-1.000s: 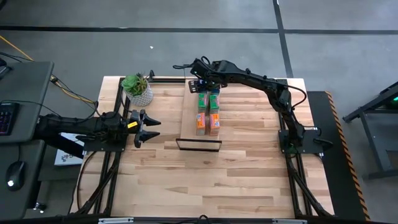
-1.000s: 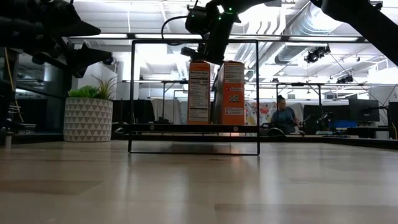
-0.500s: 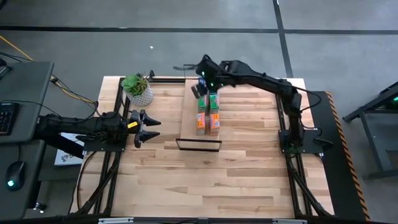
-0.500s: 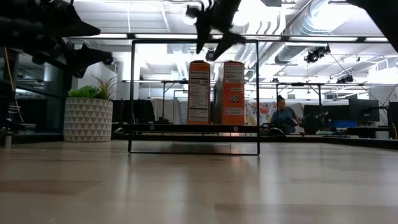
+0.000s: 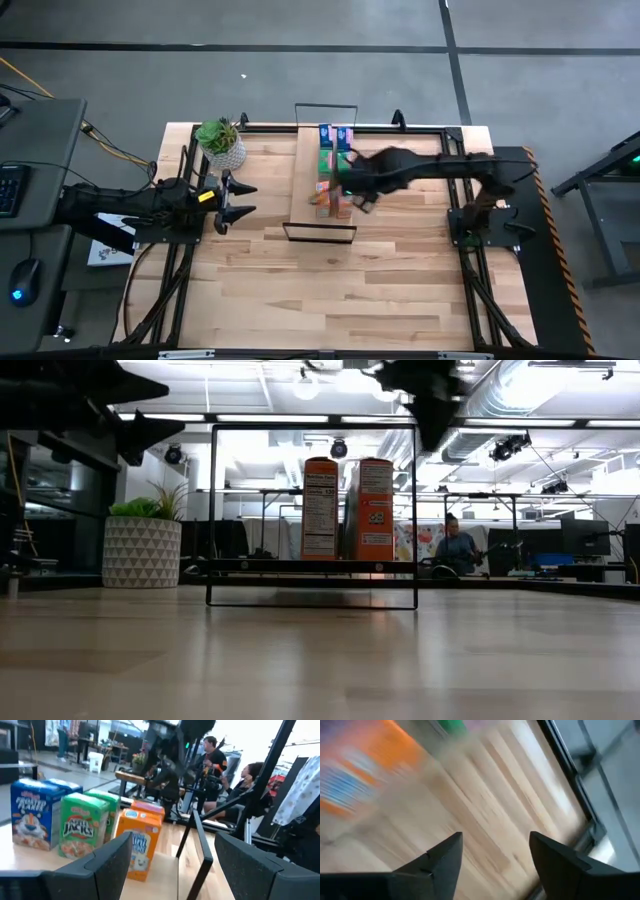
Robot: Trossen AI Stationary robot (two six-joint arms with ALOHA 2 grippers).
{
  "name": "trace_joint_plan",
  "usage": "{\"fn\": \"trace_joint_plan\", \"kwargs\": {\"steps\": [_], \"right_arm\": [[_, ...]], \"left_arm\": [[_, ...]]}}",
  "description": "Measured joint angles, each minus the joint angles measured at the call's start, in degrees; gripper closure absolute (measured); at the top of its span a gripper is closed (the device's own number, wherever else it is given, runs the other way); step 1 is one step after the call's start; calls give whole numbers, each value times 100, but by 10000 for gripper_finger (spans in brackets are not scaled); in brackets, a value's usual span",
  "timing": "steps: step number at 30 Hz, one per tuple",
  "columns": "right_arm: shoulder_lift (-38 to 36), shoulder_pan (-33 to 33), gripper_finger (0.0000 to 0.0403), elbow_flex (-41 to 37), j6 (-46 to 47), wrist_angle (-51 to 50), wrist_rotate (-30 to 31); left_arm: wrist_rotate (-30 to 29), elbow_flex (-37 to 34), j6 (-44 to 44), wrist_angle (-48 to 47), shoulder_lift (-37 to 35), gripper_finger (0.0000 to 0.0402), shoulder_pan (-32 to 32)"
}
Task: Stack cereal on shelf
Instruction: Return to Home Position
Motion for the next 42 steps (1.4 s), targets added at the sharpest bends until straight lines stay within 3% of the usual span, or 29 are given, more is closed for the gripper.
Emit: {"fn": "trace_joint_plan", "kwargs": {"steps": [4, 8, 14, 16, 20, 24, 29, 33, 37, 42], "right_arm": [[-1188, 240, 214, -1603, 941, 576, -63], [-2449, 718, 274, -2956, 1329, 2236, -181], [-3828, 1358, 392, -4493, 306, 5175, 252], [-4118, 1456, 387, -4795, -53, 5682, 338], [-4469, 1468, 377, -5160, -604, 5549, 289], [-4623, 1469, 396, -5199, -178, 5321, 221], [-4762, 1491, 397, -5208, -321, 5176, -450], [-5085, 1545, 402, -5654, -175, 5245, -604], [-5683, 1633, 402, -6609, 6, 6017, -811], [-6403, 1404, 402, -7880, -567, 7928, -797]], "left_arm": [[-33, 2, 295, 18, 4, 126, 0], [-59, 1, 705, -17, 6, 126, 0], [-67, 2, 1040, -160, 4, 150, -4], [-65, -39, 1083, -227, 3, 176, -4], [-61, -323, 1082, -141, -75, 269, -4], [-61, -673, 1064, 60, -277, 381, -2], [-70, -667, 1134, 24, -493, 392, -2], [-125, -667, 1233, 30, -556, 396, -1], [-426, -667, 1240, 2, -553, 386, -2], [-503, -667, 1146, -26, -553, 385, 0]]}}
